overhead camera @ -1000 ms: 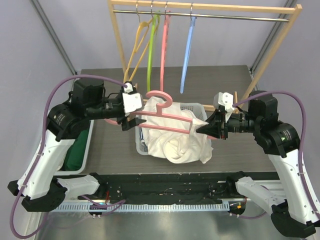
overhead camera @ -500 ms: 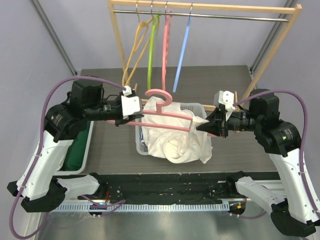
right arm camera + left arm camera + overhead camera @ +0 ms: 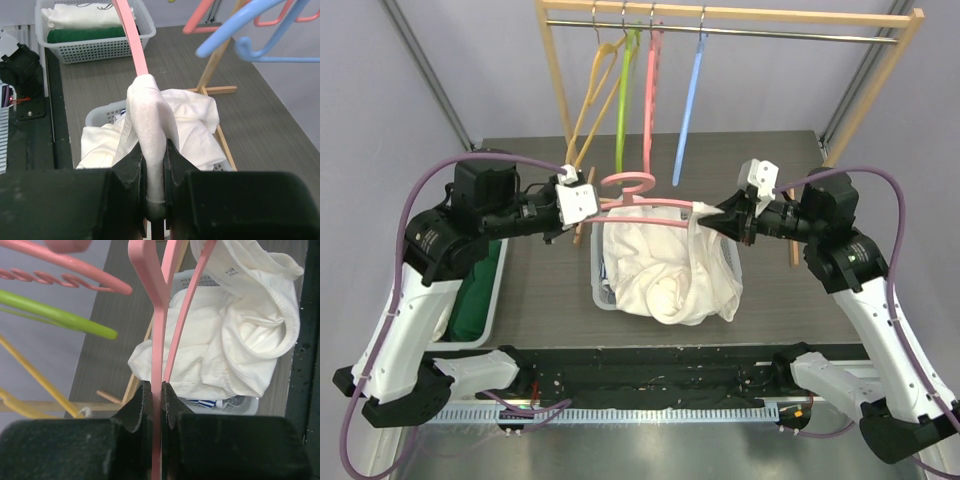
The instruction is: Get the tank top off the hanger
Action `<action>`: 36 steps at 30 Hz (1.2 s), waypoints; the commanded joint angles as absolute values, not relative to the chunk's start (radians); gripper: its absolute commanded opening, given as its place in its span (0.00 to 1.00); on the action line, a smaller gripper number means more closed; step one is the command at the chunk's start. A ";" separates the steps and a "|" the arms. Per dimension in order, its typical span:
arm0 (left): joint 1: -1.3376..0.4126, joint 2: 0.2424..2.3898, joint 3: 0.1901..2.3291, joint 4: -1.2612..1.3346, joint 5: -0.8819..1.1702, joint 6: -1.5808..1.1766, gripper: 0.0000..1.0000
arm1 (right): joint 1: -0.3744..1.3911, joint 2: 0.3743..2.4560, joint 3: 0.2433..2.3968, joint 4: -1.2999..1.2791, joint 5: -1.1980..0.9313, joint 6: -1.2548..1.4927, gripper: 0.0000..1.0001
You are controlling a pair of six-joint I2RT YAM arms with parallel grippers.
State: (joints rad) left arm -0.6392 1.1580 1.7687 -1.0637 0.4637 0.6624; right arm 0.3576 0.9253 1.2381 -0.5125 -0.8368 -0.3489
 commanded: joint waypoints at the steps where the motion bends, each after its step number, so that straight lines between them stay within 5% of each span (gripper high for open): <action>1: -0.653 1.149 1.795 -0.934 0.471 0.597 0.00 | 0.365 0.974 1.246 -0.056 -0.834 -0.170 0.10; 5: -0.647 1.132 1.767 -0.922 0.465 0.546 0.00 | 0.367 1.025 1.269 0.089 -0.891 -0.081 0.30; 7: -0.632 1.103 1.737 -0.893 0.477 0.497 0.00 | 0.367 1.034 1.282 0.097 -0.934 -0.058 0.59; 14: -0.548 1.013 1.548 -0.758 0.471 0.384 0.00 | 0.367 0.991 1.338 -0.158 -0.852 -0.215 0.99; 21: -0.512 0.939 1.457 -0.692 0.453 0.348 0.00 | 0.367 0.844 1.269 -0.144 -0.585 -0.204 1.00; 36: -0.508 0.985 1.551 -0.698 0.514 0.318 0.00 | 0.367 0.702 0.908 -0.060 -0.546 0.023 0.95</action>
